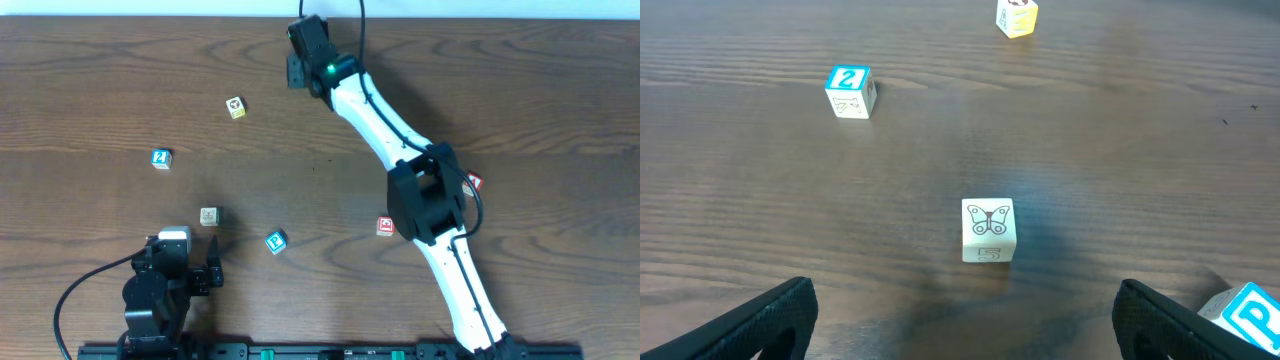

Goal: Spell out Ai2
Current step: 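Close the right gripper on the red 'I' block and lift, then carry the 'I' block toward table center and lower it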

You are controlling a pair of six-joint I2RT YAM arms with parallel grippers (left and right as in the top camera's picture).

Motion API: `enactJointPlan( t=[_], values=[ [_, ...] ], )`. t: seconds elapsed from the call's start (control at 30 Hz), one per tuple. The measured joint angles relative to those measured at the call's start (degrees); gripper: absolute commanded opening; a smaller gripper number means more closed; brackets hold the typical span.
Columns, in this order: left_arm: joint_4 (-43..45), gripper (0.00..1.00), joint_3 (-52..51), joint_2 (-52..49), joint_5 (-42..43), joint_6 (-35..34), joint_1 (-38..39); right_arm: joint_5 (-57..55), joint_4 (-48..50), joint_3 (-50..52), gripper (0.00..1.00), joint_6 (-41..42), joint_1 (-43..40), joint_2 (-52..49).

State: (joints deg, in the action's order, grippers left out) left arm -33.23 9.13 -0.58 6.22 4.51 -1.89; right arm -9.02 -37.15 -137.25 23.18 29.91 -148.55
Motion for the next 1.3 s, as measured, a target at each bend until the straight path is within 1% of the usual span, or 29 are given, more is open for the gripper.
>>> enactJointPlan(
  t=[0.23, 0.33, 0.4, 0.43, 0.5, 0.67, 0.77, 0.83, 0.87, 0.93, 1.03, 1.13, 1.2, 1.3],
  values=[
    [0.0, 0.95, 0.0, 0.0, 0.0, 0.0, 0.0, -0.02, -16.79, -13.18, 0.18, -0.74, 0.0, 0.0],
    [0.0, 0.95, 0.0, 0.0, 0.0, 0.0, 0.0, 0.0, -20.02, -17.46, 0.14, -0.92, 0.0, 0.0],
    [0.0, 0.95, 0.0, 0.0, 0.0, 0.0, 0.0, -0.02, -22.23, -20.22, 0.13, -1.14, 0.0, 0.0],
    [0.0, 0.95, 0.0, 0.0, 0.0, 0.0, 0.0, -0.02, -23.61, -21.84, 0.11, -1.18, 0.0, 0.0],
    [0.0, 0.95, 0.0, 0.0, 0.0, 0.0, 0.0, 0.0, -25.86, -24.41, 0.02, -1.33, 0.02, 0.0],
    [0.0, 0.95, 0.0, 0.0, 0.0, 0.0, 0.0, 1.38, -32.65, -26.14, 0.01, -1.53, 0.0, 1.07],
    [0.0, 0.96, 0.0, 0.0, 0.02, 0.0, 0.0, 1.6, -34.4, -24.9, 0.01, -2.54, 0.15, 3.21],
    [0.0, 0.95, 0.0, 0.0, 0.0, 0.0, 0.0, 1.53, -34.23, -20.13, 0.02, -3.17, 0.5, 7.96],
    [0.0, 0.96, 0.0, 0.0, 0.0, 0.0, 0.0, 1.31, -31.17, -15.02, 0.01, -3.39, 0.81, 11.98],
    [0.0, 0.95, 0.0, 0.0, 0.0, -0.02, 0.0, 1.16, -24.87, -1.33, 0.01, -3.58, 1.66, 22.32],
    [0.04, 0.95, 0.0, -0.02, 0.02, 0.0, 0.0, 0.79, -16.57, 15.28, 0.01, -3.56, 3.19, 36.11],
    [0.02, 0.95, 0.0, 0.0, 0.0, 0.0, 0.0, 0.59, -14.32, 29.4, 0.01, -1.22, 4.74, 47.1],
    [0.0, 0.95, 0.0, 0.0, 0.0, 0.0, 0.0, 0.52, -14.01, 35.47, 0.01, 1.46, 5.22, 48.74],
    [0.0, 0.95, 0.0, 0.0, 0.0, 0.0, 0.0, 0.37, -10.93, 42.86, 0.01, 5.33, 5.81, 46.18]
  ],
)
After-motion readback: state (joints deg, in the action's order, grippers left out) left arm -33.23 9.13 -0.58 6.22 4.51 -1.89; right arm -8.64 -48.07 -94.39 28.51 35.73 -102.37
